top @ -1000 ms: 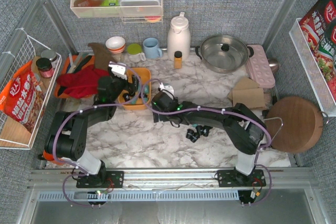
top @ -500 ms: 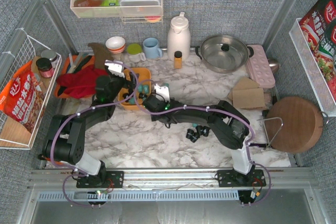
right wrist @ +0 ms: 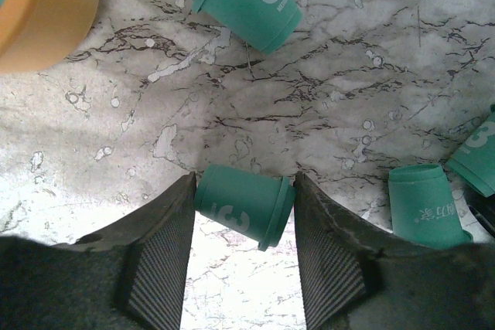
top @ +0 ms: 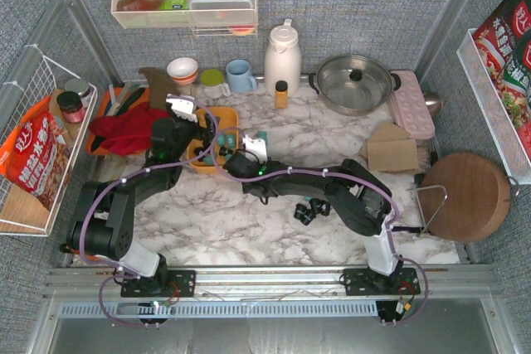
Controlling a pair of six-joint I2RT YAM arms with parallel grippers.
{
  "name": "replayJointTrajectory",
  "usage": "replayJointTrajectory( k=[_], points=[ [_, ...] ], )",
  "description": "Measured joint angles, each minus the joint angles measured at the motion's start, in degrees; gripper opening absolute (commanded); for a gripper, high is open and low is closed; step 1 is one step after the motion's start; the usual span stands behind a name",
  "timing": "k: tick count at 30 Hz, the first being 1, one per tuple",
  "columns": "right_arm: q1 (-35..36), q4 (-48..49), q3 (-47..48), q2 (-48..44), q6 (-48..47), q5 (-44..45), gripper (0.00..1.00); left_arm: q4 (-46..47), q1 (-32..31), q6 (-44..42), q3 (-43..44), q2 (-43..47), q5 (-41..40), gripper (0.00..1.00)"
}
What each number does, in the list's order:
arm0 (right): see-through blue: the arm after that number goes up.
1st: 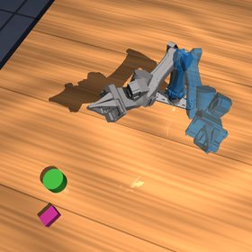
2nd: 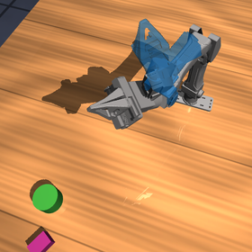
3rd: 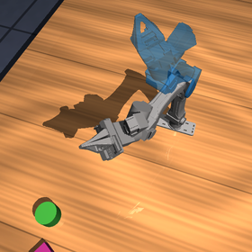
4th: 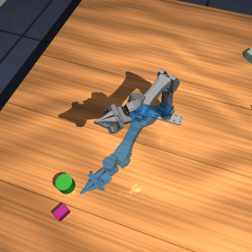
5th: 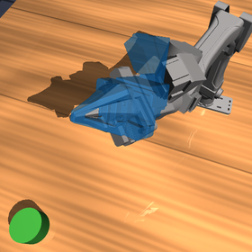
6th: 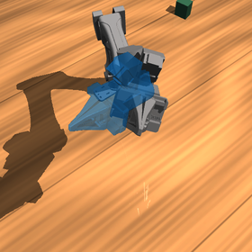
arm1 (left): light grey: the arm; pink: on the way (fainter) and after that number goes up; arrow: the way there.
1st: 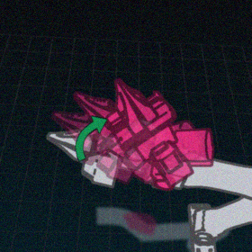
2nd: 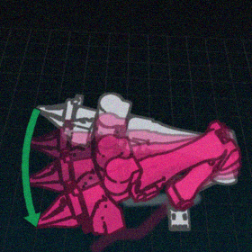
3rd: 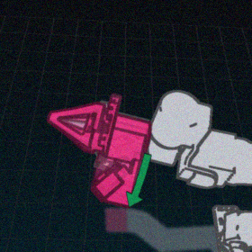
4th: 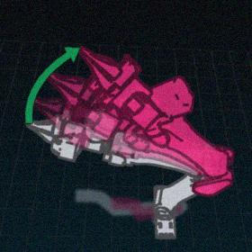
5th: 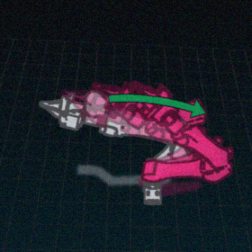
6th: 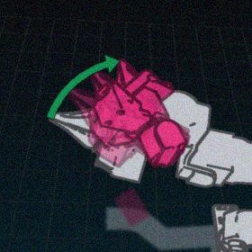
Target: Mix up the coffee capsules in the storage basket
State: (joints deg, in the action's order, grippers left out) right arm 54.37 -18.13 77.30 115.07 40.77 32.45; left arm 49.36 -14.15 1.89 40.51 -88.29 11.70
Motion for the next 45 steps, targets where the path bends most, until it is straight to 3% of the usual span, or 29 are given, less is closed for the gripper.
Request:
replayJointTrajectory(
  k=[4, 12, 17, 23, 31, 33, 36, 45],
  points=[
    [0.02, -0.04, -0.13, -1.01, -0.04, -0.66, 0.34, -0.20, 0.00, 0.02, 0.13, -0.02, 0.26, 0.99],
    [-0.79, 2.27, -6.40, -11.26, -4.31, -2.58, 0.32, 1.86, -0.07, -1.14, -0.04, -1.09, 10.49, 0.99],
    [-4.59, 7.58, -15.78, -26.05, -8.20, -4.85, 0.32, 11.67, -0.59, -1.46, -3.72, -2.45, 23.93, 0.99],
    [-8.81, 13.42, -22.45, -40.54, -12.68, -11.26, 0.32, 30.80, -4.20, 0.39, -8.61, -5.29, 38.60, 0.99],
    [-10.21, 21.53, -27.21, -47.82, -14.12, -23.87, 0.32, 39.60, -13.38, 1.70, -9.33, -3.78, 43.50, 0.99],
    [-10.23, 23.61, -28.02, -48.28, -14.10, -26.16, 0.32, 39.67, -14.75, 1.57, -9.40, -2.78, 43.47, 0.92],
    [-10.27, 26.14, -28.52, -48.43, -13.75, -29.40, 0.32, 39.15, -15.54, 0.90, -9.46, -1.55, 43.43, 0.73],
    [-10.27, 30.14, -28.55, -48.46, -12.76, -33.79, 0.32, 38.60, -16.44, -0.37, -9.18, -1.53, 45.29, 0.59]
  ],
)
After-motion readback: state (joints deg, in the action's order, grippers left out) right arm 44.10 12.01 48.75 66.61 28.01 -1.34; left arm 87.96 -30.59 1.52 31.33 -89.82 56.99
